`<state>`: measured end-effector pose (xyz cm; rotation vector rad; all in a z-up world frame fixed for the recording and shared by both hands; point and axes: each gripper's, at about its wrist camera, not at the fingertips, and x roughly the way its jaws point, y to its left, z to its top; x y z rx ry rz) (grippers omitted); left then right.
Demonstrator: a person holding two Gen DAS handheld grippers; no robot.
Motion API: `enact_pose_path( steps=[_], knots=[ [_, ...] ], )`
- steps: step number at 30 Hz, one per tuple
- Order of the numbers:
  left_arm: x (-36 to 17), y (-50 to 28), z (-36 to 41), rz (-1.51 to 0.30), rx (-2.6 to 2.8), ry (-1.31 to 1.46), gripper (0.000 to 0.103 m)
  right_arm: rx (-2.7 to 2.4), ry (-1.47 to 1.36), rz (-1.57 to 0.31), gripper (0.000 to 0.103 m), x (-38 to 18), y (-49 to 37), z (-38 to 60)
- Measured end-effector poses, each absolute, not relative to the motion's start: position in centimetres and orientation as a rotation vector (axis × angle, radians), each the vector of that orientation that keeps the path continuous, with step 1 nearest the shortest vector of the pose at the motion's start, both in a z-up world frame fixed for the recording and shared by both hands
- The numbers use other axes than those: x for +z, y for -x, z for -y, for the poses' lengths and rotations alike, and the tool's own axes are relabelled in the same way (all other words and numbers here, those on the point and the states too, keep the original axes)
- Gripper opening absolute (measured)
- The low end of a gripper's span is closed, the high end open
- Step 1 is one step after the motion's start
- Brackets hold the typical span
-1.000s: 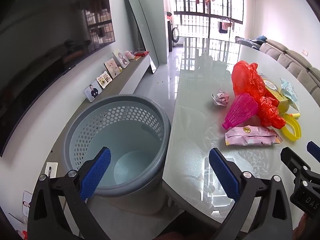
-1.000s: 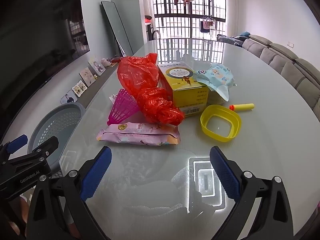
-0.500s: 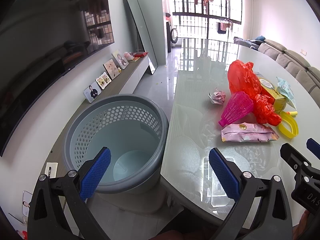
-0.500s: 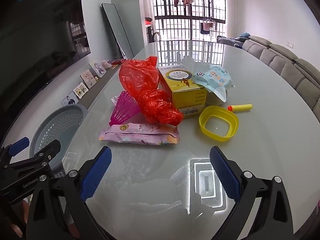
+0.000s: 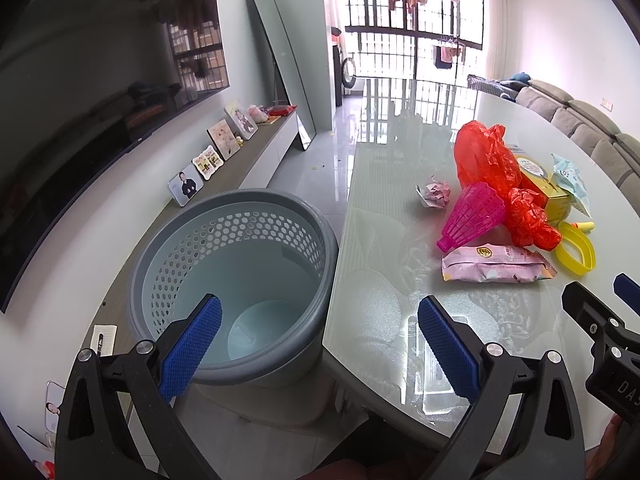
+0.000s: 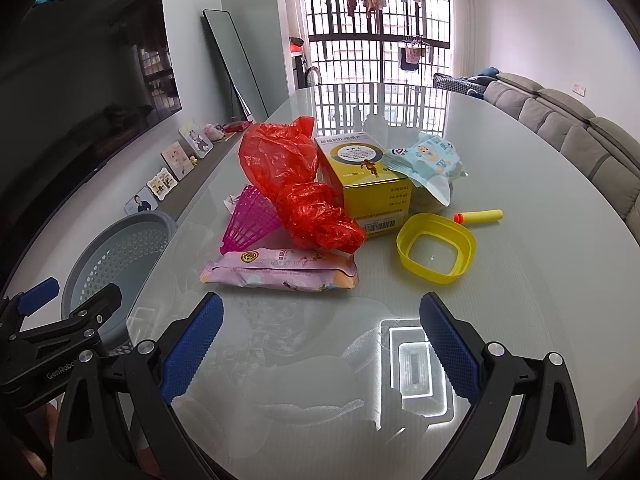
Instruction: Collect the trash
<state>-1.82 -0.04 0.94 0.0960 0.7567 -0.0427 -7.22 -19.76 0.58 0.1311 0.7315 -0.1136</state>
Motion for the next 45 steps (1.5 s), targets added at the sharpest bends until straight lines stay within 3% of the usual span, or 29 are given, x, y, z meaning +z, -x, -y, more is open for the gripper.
enact_pose_path(
  steps=[45],
  knots=[
    [0.21, 1.74, 0.4, -0.766, -0.051, -0.094, 0.096, -0.114, -0.138, -0.714, 0.094, 0.69, 7.72, 20.04]
  ],
)
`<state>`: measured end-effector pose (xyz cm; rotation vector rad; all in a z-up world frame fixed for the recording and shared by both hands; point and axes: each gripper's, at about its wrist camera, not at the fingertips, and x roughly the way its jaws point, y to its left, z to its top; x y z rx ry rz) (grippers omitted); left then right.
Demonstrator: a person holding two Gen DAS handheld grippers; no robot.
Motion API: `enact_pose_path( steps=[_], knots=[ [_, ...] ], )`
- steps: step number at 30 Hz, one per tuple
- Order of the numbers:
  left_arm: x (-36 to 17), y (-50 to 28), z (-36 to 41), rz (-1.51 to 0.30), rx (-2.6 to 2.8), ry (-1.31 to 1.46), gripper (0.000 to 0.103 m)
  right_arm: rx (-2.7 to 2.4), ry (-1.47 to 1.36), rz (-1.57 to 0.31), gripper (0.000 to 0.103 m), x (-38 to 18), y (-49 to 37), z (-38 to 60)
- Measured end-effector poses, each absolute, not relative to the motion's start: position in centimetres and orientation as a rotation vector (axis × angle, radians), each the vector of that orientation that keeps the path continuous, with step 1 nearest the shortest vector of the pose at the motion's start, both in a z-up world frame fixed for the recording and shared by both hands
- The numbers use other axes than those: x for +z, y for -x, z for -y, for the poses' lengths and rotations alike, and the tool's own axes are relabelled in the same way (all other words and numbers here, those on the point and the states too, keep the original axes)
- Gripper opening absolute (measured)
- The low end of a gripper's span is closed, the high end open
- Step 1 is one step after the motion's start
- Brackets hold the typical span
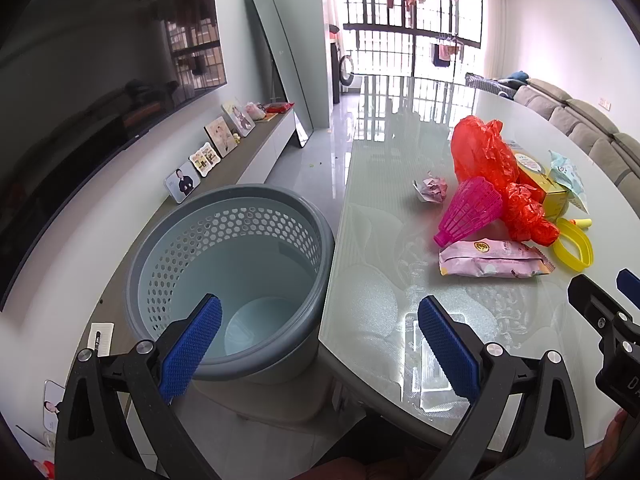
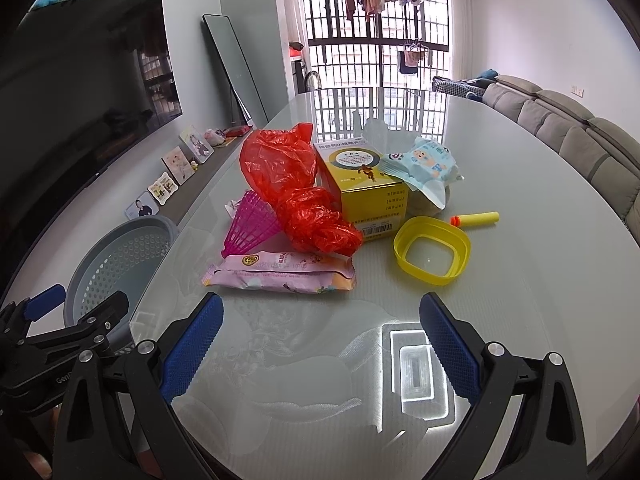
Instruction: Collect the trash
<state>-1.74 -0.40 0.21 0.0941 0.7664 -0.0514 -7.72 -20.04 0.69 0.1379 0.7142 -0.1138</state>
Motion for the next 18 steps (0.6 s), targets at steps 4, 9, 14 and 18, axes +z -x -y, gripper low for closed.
enact_pose_path(
  steps=[4, 9, 14, 18],
  knots=[
    [0.1, 1.6, 0.5, -0.771, -0.056, -0.098, 0.096, -0.114, -0.141, -0.715, 0.094, 0.7, 7.7, 20.1],
    [-0.2, 1.4, 0.7, -0.776, -0.059, -0.1, 0.096, -0.112, -0.151, -0.719, 0.094, 0.5, 7.5, 20.5],
    [-0.5, 1.1, 0.9, -0.781, -0.06, -0.101, 0.096, -0.105, -0.151, -0.724, 0.094, 0.3, 7.3, 20.6],
    [-0.6, 0.8, 1.2, -0.788, -0.061, -0.106, 0.096, -0.102, -0.163, -0.734, 0.094, -0.1, 7.1, 21.1]
  ],
)
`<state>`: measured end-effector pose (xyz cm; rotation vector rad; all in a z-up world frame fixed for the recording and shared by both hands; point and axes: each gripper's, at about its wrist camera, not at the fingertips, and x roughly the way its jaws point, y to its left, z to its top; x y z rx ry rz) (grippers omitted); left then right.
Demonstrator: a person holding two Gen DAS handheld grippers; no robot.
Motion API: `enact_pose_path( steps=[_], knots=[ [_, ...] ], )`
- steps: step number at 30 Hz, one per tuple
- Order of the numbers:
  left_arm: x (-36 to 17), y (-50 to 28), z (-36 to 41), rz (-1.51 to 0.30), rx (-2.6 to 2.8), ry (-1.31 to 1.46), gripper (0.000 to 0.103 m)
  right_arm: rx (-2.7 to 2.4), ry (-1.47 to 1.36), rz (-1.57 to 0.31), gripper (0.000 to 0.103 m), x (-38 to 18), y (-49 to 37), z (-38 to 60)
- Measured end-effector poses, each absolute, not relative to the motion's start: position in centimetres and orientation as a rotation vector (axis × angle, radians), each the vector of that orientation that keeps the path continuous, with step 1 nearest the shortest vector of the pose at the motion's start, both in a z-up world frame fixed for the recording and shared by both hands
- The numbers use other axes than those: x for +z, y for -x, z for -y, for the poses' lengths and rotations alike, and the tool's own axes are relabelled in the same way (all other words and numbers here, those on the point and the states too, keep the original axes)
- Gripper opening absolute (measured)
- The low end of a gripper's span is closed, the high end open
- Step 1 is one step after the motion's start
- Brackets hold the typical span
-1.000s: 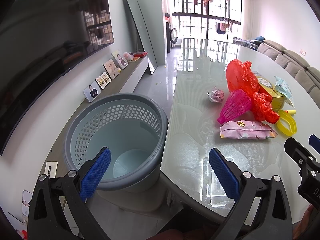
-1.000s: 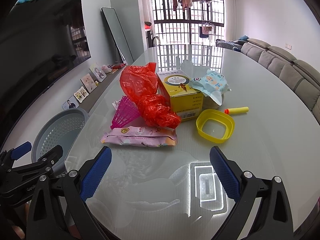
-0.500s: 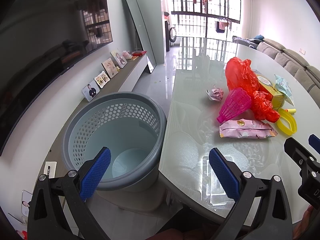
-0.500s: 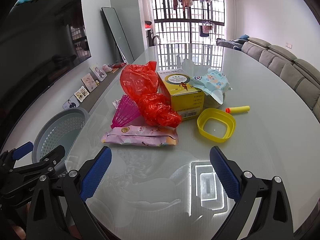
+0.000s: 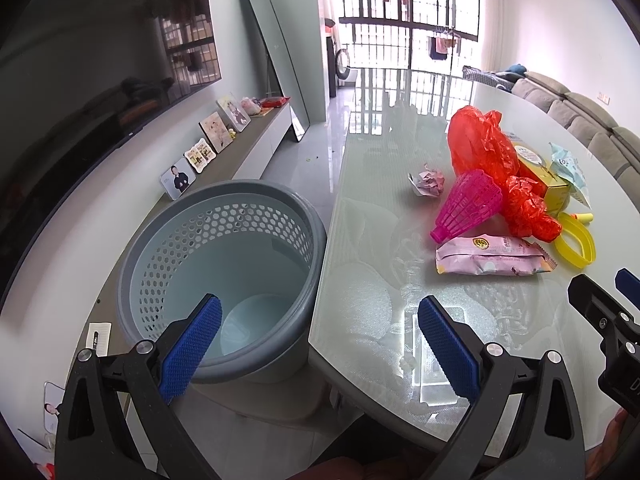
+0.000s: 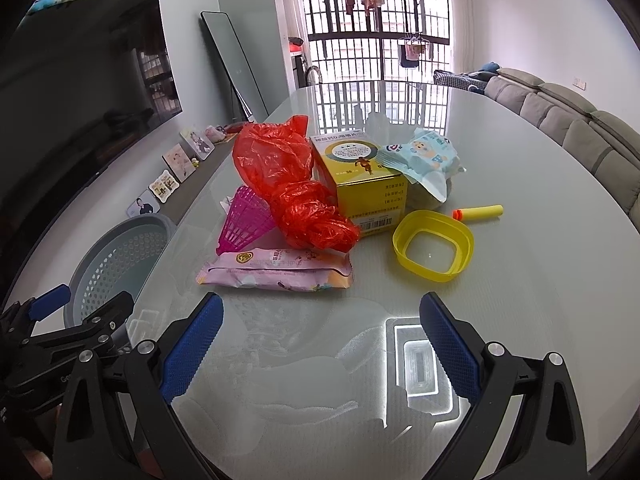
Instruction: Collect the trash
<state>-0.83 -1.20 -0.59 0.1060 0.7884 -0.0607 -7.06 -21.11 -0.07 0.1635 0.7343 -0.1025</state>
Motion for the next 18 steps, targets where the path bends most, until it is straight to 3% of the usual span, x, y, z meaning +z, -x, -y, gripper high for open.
enact_pose_path(
  steps=[18],
  knots=[
    [-0.5, -1.5, 3.8, -0.804, -0.114, -0.121, 0.096, -0.217, -0.216, -0.778, 0.094, -1.5, 6.8, 27.3]
  ],
)
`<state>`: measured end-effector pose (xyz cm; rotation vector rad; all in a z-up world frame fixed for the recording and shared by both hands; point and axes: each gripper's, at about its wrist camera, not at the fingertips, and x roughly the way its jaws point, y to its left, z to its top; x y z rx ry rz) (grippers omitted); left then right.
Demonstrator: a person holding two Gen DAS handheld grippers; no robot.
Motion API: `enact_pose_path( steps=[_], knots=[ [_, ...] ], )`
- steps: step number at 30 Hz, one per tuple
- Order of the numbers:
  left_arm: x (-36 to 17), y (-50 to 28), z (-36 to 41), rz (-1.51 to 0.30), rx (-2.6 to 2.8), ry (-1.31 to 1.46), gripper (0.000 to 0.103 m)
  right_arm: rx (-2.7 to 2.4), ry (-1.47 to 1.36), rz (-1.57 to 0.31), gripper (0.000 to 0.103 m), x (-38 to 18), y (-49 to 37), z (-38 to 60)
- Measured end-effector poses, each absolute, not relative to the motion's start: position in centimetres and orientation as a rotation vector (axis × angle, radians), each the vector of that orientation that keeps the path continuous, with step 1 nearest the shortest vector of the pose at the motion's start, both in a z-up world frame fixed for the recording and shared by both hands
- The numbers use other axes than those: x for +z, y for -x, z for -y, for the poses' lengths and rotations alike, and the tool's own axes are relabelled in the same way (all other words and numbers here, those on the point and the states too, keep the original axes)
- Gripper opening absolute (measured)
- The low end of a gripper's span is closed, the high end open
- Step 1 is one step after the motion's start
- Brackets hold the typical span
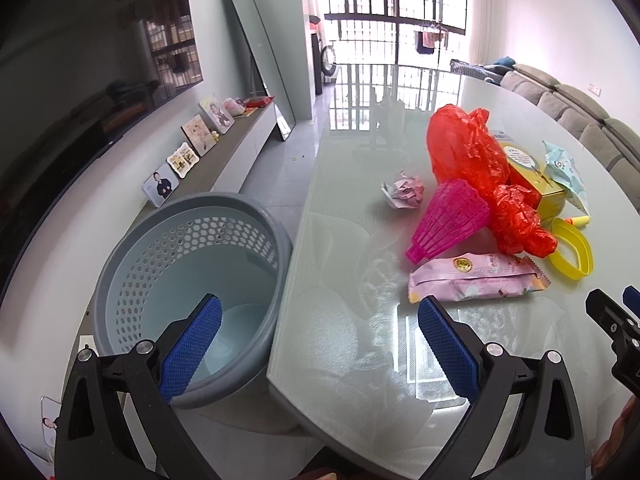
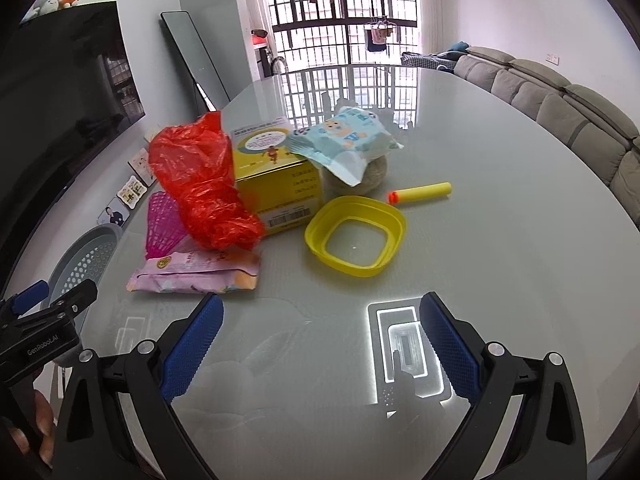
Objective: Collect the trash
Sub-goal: 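Reach the right gripper to the yellow plastic container and grasp its rim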
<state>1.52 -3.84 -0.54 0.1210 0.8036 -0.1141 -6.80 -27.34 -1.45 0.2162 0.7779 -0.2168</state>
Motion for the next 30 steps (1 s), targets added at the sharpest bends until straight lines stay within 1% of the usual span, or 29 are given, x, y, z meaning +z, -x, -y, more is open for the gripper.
enact_pose_path(
  steps=[7, 14, 30],
  knots=[
    [-0.4, -2.2, 5.7, -0.807, -0.155, -0.118, 0.096, -0.251, -0.236, -0.81, 0.094, -2.0, 6.0, 30.5],
    [-0.5, -2.6, 6.9, -0.807, -0.168, -0.114, 0.096, -0.222, -0.229, -0.856, 0.094, -2.5, 3.4, 32.1],
    [-0.8, -4.1, 7.1, -0.825, -0.167, -0.1, 0.096, -0.212, -0.207, -0.97, 0.094, -4.8, -0.6, 31.8]
  ],
)
